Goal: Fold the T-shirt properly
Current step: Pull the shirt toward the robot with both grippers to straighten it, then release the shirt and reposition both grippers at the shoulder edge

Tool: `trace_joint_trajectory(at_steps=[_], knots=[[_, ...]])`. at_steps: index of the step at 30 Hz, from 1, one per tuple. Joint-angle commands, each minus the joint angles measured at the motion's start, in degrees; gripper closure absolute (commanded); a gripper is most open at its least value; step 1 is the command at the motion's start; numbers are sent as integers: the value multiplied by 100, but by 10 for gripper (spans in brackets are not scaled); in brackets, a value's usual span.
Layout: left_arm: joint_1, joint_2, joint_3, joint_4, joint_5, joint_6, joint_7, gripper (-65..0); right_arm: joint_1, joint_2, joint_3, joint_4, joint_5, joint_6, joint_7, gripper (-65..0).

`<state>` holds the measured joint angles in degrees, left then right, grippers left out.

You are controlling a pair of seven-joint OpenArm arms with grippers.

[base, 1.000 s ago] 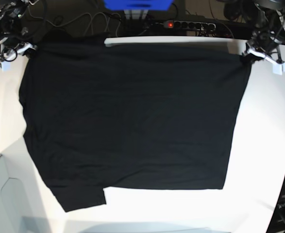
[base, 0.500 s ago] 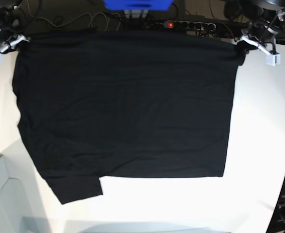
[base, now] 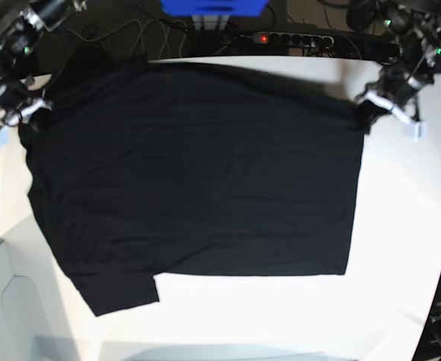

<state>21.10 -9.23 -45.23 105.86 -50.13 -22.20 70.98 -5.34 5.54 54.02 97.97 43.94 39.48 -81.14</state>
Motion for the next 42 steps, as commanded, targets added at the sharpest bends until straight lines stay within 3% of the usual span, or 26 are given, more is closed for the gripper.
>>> trace_joint_trajectory(at_steps=[1,5,12,21,27,31,36,42], knots=[[-84,-74,88,55,-11,114,-113,-2,143,57,18,88,146,52,114,0],[-541,-57,387,-182,6,510,-113,-2,504,57,44,-272,146,52,114,0],[-1060,-250,246,-718,15,817,-122,-2,600,321,18,-782,146,52,180,0],[-1482,-321,-211,-1114,59,861,-131,-2,706,558,53,-1222,138,52,734,0],[-1789,-180,132,-1193,885,861,-193,-2,943,532,9,-1230,129,52,734,0],[-1833,-92,501,-1184,1439,861,-658,-2,952,505,9,-1230,138,-269,892,0],[-1833,-74,888,-1193,2055,861,-1168,-2,952,549,-281,-1617,146,-296,1235,0],[-1807,-57,879,-1193,2415,861,-1485,-2,952,549,-325,-2197,138,-305,1701,0]])
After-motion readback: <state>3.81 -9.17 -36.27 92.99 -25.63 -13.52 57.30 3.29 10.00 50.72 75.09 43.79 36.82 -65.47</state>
